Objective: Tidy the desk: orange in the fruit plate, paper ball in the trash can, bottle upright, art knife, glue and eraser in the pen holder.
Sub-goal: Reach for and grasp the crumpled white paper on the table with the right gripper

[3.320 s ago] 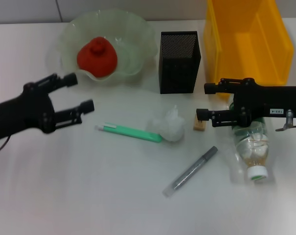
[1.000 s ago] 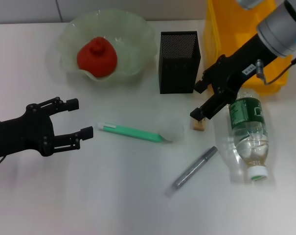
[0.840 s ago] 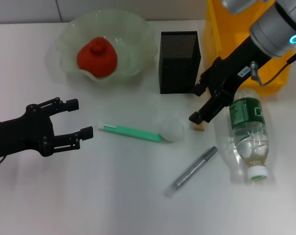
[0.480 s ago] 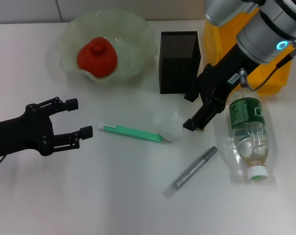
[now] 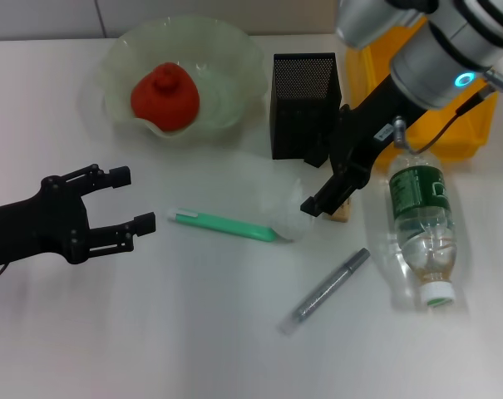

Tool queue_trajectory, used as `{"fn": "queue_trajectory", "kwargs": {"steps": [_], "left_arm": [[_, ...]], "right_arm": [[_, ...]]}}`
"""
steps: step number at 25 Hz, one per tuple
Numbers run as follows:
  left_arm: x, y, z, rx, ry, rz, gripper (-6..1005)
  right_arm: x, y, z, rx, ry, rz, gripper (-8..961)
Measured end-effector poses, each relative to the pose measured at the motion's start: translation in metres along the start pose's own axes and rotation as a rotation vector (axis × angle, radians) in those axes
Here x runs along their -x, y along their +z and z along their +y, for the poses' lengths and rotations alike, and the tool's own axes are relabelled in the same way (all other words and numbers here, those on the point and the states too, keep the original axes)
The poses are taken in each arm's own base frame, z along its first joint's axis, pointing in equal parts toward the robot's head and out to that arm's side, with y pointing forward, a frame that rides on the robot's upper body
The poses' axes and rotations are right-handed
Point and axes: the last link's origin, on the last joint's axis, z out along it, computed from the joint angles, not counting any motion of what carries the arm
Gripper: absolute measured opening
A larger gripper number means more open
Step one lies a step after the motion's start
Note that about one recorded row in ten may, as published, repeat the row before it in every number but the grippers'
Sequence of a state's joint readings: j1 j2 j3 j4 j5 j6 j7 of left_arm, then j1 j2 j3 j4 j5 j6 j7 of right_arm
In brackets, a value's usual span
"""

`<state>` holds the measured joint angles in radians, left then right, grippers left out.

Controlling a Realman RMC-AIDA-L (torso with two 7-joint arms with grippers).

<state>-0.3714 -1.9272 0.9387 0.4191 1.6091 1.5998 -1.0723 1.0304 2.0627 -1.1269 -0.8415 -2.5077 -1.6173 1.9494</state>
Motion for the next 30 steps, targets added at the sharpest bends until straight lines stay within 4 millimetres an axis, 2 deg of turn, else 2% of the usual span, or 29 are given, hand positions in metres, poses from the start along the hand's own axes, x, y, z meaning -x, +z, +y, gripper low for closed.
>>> {"fn": "queue_trajectory", "kwargs": {"steps": [10, 20, 30], "left_arm": [[0.000, 0.000, 0.000, 0.001, 0.001, 0.001, 859], [-0.002, 0.002, -0.001, 0.005, 0.008, 0.002, 859], [-0.004, 0.003, -0.002, 0.007, 0.016, 0.003, 859]], "right_arm": [[-0.005, 0.034, -0.003, -0.040, -0.013, 0.039, 806], [-0.006, 0.053, -0.004, -0.046, -0.019, 0.023, 806], [-0.007, 0.063, -0.002, -0.037, -0.031, 0.031, 805]]}}
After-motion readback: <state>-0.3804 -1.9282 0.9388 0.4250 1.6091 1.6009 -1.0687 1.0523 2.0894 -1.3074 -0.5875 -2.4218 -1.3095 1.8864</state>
